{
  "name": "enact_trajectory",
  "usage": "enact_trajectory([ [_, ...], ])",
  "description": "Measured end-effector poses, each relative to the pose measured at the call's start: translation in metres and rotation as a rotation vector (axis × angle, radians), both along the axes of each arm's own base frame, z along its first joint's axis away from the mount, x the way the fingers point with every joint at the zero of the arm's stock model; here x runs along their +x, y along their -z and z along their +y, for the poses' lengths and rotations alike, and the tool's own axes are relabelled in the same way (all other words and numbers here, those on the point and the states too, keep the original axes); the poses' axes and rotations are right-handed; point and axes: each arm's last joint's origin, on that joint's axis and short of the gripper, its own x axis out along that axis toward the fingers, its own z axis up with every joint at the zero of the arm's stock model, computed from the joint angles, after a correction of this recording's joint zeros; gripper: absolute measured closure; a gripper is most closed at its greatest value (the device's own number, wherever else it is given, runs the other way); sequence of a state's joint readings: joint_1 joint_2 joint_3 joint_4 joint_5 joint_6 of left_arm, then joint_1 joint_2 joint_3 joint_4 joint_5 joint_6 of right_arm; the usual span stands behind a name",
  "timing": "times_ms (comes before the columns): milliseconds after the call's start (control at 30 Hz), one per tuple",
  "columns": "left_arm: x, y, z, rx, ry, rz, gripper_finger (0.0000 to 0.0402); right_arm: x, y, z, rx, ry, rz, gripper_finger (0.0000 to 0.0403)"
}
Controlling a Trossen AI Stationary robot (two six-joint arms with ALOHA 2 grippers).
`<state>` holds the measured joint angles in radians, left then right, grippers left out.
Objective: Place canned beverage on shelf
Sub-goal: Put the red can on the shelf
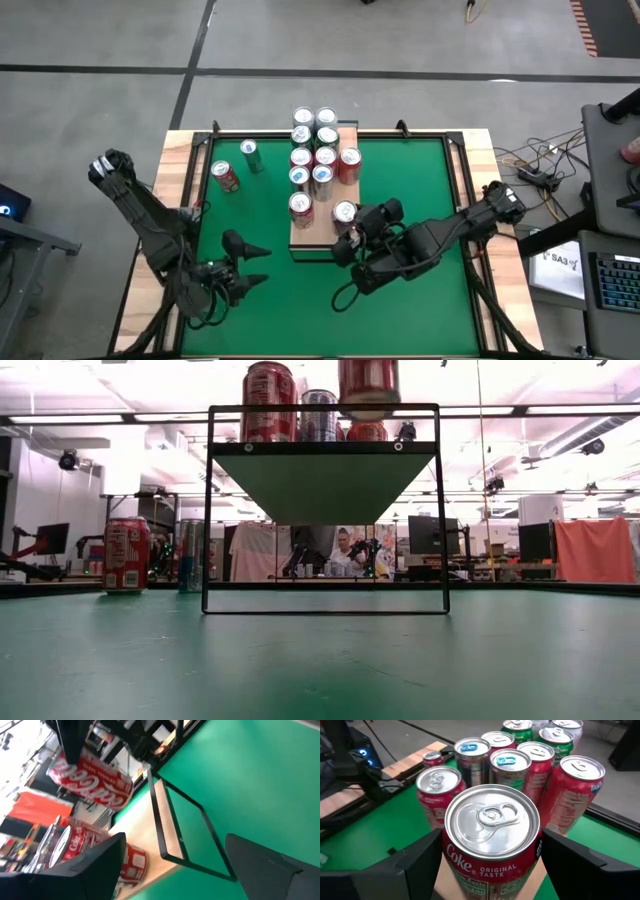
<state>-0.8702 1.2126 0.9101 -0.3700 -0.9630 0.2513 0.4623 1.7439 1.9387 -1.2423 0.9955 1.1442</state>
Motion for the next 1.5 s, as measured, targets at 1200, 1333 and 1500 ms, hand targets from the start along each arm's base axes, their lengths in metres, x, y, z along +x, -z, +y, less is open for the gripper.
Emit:
enact_trajectory([
  [1200,-0.066,-0.014,0.091,-0.233,0.112,-0.411,0.0077,0.046,0.062,-0.016,-0.127,0.090,-0.053,0.0110],
  [1333,-0.066,-0.014,0.091,-0.228,0.112,-0.409,0.0077,0.048,0.062,-0.021,-0.102,0.079,-0.034,0.0110],
  [1500,-0.065,-0.014,0.091,-0.227,0.113,-0.409,0.0077,0.050,0.062,-0.027,-0.094,0.085,-0.024,0.0110],
])
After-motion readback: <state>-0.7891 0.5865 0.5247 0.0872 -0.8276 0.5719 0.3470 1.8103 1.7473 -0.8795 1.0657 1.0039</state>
